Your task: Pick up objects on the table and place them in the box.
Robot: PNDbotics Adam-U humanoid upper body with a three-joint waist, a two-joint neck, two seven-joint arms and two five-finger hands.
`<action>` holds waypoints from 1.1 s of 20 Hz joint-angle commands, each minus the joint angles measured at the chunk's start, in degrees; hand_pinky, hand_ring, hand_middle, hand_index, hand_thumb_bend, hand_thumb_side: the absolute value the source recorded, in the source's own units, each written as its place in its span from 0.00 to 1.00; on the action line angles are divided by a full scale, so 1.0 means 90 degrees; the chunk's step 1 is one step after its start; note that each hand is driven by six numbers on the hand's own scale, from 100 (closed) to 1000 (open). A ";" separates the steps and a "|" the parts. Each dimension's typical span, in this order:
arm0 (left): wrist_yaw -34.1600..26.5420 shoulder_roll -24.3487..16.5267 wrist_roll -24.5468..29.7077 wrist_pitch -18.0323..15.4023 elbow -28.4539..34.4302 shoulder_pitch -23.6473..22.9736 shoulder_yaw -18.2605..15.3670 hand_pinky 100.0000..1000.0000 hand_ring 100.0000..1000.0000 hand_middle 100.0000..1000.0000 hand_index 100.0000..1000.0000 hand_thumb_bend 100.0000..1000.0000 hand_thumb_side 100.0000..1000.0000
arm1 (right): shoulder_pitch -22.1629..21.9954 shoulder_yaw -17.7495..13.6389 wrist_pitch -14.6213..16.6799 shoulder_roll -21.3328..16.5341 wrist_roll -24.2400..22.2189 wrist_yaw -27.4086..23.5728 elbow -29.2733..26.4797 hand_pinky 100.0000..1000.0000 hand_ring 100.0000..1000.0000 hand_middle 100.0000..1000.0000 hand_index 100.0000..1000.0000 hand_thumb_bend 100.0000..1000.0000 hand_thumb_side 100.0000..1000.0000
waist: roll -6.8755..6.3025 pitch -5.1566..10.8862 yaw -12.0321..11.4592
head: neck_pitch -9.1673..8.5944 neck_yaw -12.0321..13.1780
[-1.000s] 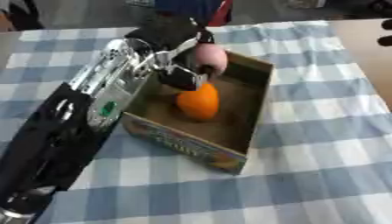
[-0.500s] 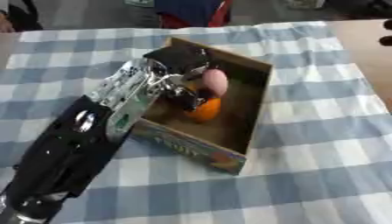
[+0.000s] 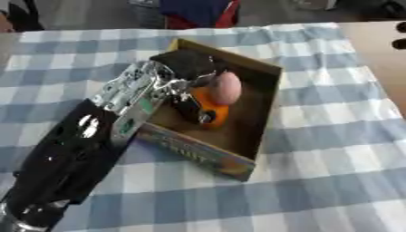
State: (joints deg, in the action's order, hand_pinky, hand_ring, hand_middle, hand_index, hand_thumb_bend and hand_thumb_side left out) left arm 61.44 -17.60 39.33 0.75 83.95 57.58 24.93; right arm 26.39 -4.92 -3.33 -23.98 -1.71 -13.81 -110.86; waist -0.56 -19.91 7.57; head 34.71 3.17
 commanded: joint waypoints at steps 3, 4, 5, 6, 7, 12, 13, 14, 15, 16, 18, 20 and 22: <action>0.0493 -0.0077 -0.0187 0.0074 0.0329 0.0144 -0.0244 0.38 0.87 0.88 1.00 0.83 0.56 | 0.0046 -0.0053 -0.0004 -0.0091 0.0008 -0.0039 -0.0098 0.66 0.71 0.60 0.85 0.00 1.00 | 0.0037 0.0162 -0.0022 | -0.0034 0.0007; 0.0582 -0.0080 -0.0230 0.0079 0.0373 0.0139 -0.0290 0.38 0.87 0.88 1.00 0.83 0.57 | 0.0047 -0.0055 -0.0004 -0.0089 0.0012 -0.0040 -0.0101 0.66 0.71 0.60 0.85 0.00 1.00 | 0.0039 0.0164 -0.0028 | -0.0033 0.0004; 0.0634 -0.0084 -0.0272 0.0090 0.0413 0.0132 -0.0339 0.38 0.87 0.88 1.00 0.85 0.59 | 0.0048 -0.0058 -0.0003 -0.0088 0.0017 -0.0042 -0.0105 0.66 0.71 0.60 0.85 0.00 1.00 | 0.0041 0.0167 -0.0035 | -0.0032 -0.0001; 0.0657 -0.0098 -0.0331 0.0114 0.0472 0.0124 -0.0402 0.38 0.87 0.88 1.00 0.85 0.59 | 0.0050 -0.0062 -0.0002 -0.0088 0.0025 -0.0043 -0.0109 0.66 0.71 0.60 0.85 0.00 1.00 | 0.0043 0.0169 -0.0042 | -0.0031 -0.0007; 0.0665 -0.0119 -0.0399 0.0148 0.0549 0.0118 -0.0470 0.37 0.86 0.87 1.00 0.85 0.60 | 0.0050 -0.0065 -0.0001 -0.0089 0.0032 -0.0045 -0.0113 0.66 0.71 0.60 0.85 0.00 1.00 | 0.0046 0.0171 -0.0050 | -0.0031 -0.0017; 0.0515 -0.0287 -0.0852 0.0433 0.1198 0.0067 -0.0922 0.31 0.84 0.84 0.99 0.76 0.65 | 0.0027 -0.0086 0.0000 -0.0087 0.0069 -0.0046 -0.0122 0.66 0.71 0.60 0.85 0.00 1.00 | 0.0061 0.0190 -0.0108 | -0.0007 -0.0073; 0.0451 -0.0317 -0.0944 0.0513 0.1346 0.0039 -0.1026 0.28 0.82 0.83 0.98 0.71 0.64 | 0.0022 -0.0091 -0.0001 -0.0083 0.0076 -0.0048 -0.0125 0.66 0.71 0.61 0.85 0.00 1.00 | 0.0067 0.0197 -0.0124 | -0.0003 -0.0088; 0.0369 -0.0344 -0.1042 0.0604 0.1504 0.0003 -0.1161 0.27 0.81 0.82 0.97 0.67 0.64 | 0.0014 -0.0099 0.0000 -0.0078 0.0087 -0.0049 -0.0129 0.66 0.71 0.61 0.85 0.00 1.00 | 0.0077 0.0206 -0.0145 | 0.0003 -0.0110; 0.0275 -0.0374 -0.1144 0.0703 0.1668 -0.0049 -0.1294 0.24 0.80 0.80 0.95 0.62 0.63 | 0.0007 -0.0107 0.0000 -0.0075 0.0098 -0.0051 -0.0133 0.66 0.71 0.61 0.85 0.00 1.00 | 0.0082 0.0215 -0.0162 | 0.0007 -0.0126; 0.0173 -0.0388 -0.1249 0.0807 0.1839 -0.0113 -0.1446 0.23 0.79 0.78 0.94 0.57 0.62 | -0.0004 -0.0120 0.0001 -0.0070 0.0115 -0.0052 -0.0137 0.66 0.71 0.61 0.85 0.00 1.00 | 0.0092 0.0227 -0.0189 | 0.0013 -0.0149; -0.0043 -0.0405 -0.1468 0.1024 0.2194 -0.0255 -0.1788 0.19 0.75 0.72 0.91 0.45 0.58 | -0.0031 -0.0138 0.0001 -0.0067 0.0146 -0.0054 -0.0150 0.66 0.71 0.61 0.85 0.00 1.00 | 0.0101 0.0260 -0.0245 | 0.0043 -0.0221; -0.0264 -0.0500 -0.1689 0.1245 0.2554 -0.0425 -0.2128 0.18 0.72 0.68 0.89 0.35 0.60 | -0.0061 -0.0152 0.0011 -0.0088 0.0174 -0.0056 -0.0182 0.66 0.71 0.61 0.85 0.00 1.00 | 0.0092 0.0294 -0.0314 | 0.0098 -0.0316; -0.0481 -0.0594 -0.1907 0.1463 0.2907 -0.0651 -0.2422 0.17 0.70 0.65 0.88 0.26 0.61 | -0.0086 -0.0159 0.0015 -0.0100 0.0200 -0.0063 -0.0213 0.66 0.71 0.61 0.85 0.00 1.00 | 0.0087 0.0321 -0.0388 | 0.0142 -0.0392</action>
State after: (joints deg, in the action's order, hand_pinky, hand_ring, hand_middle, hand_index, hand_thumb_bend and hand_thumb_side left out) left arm 58.35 -21.30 23.40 12.89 107.53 51.07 5.23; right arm 25.15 -5.68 -3.29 -23.88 -0.18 -14.11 -111.44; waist 0.12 -18.31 3.94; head 35.49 0.15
